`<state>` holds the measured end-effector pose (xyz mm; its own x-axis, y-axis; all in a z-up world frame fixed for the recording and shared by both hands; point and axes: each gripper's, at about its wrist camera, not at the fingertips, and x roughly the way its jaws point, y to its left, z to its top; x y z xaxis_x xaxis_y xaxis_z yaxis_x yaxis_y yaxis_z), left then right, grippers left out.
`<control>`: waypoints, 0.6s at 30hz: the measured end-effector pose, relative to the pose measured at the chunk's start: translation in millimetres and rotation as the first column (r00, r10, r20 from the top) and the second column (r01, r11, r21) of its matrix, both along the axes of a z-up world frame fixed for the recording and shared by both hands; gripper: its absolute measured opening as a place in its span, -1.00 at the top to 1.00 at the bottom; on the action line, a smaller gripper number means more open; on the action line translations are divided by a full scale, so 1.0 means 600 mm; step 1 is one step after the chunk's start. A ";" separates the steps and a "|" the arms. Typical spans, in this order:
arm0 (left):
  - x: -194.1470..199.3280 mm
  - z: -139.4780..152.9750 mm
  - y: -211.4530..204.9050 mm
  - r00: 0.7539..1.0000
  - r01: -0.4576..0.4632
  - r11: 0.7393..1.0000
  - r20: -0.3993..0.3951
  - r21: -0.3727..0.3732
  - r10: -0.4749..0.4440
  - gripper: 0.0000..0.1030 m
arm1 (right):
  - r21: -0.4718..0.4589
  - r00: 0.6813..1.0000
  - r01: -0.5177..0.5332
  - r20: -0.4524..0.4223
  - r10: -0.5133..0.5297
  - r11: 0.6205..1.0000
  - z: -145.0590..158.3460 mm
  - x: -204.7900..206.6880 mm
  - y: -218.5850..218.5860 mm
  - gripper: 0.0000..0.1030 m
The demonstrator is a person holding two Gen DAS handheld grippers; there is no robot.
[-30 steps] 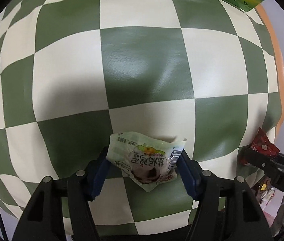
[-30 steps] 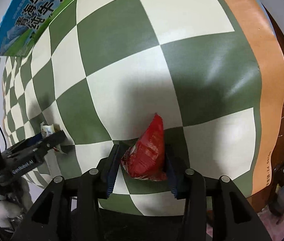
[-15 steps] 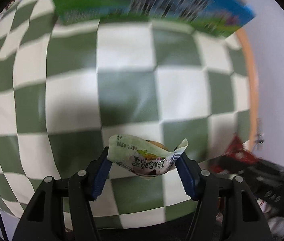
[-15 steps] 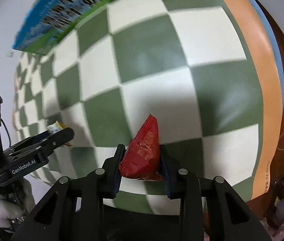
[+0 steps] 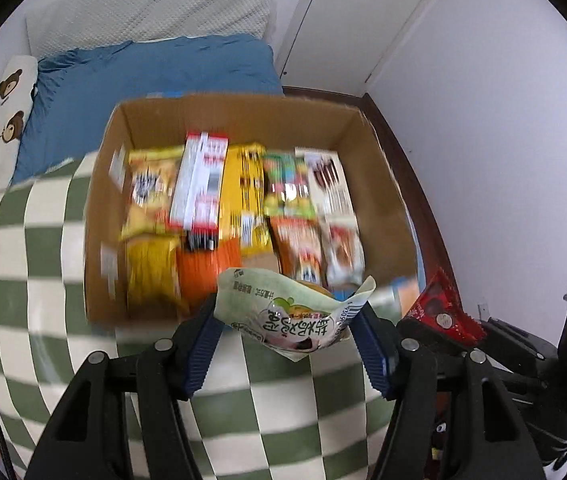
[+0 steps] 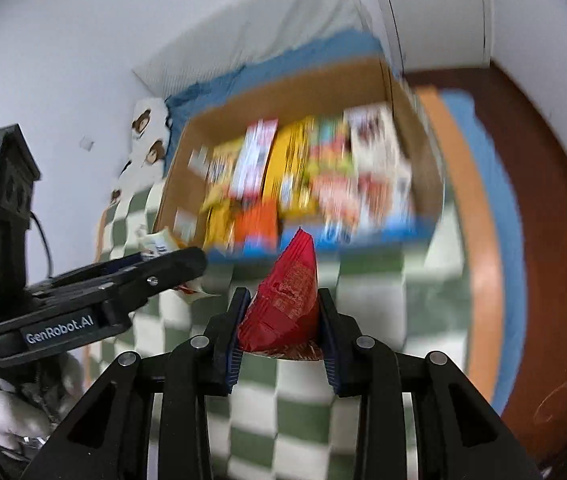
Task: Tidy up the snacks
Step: 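Carry both packets into the cardboard box and open both tools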
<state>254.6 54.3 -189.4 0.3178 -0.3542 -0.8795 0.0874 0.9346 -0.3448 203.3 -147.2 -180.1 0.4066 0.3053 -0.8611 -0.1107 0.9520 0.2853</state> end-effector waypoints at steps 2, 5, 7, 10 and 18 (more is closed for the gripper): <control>0.042 -0.022 -0.005 1.000 -0.008 1.000 -0.027 0.002 0.008 -0.18 | -0.025 1.000 -0.003 0.005 0.003 1.000 0.003 0.035 0.001 0.31; 0.099 -0.053 -0.006 0.995 -0.018 1.000 -0.100 -0.006 0.018 -0.18 | -0.061 1.000 -0.012 -0.015 0.011 0.998 -0.010 0.096 0.009 0.31; 0.116 -0.073 -0.006 0.989 -0.014 1.000 -0.144 -0.010 0.012 -0.18 | -0.071 0.999 -0.015 -0.034 0.013 0.997 -0.025 0.118 0.012 0.32; 0.131 -0.104 -0.008 0.977 -0.006 1.000 -0.212 -0.024 0.000 -0.20 | -0.076 0.997 -0.027 -0.068 0.022 0.997 -0.053 0.142 0.019 0.31; 0.134 -0.167 -0.016 0.960 0.007 0.999 -0.279 0.033 0.003 -0.69 | -0.128 0.978 -0.044 -0.209 0.016 0.991 -0.136 0.170 0.015 -0.75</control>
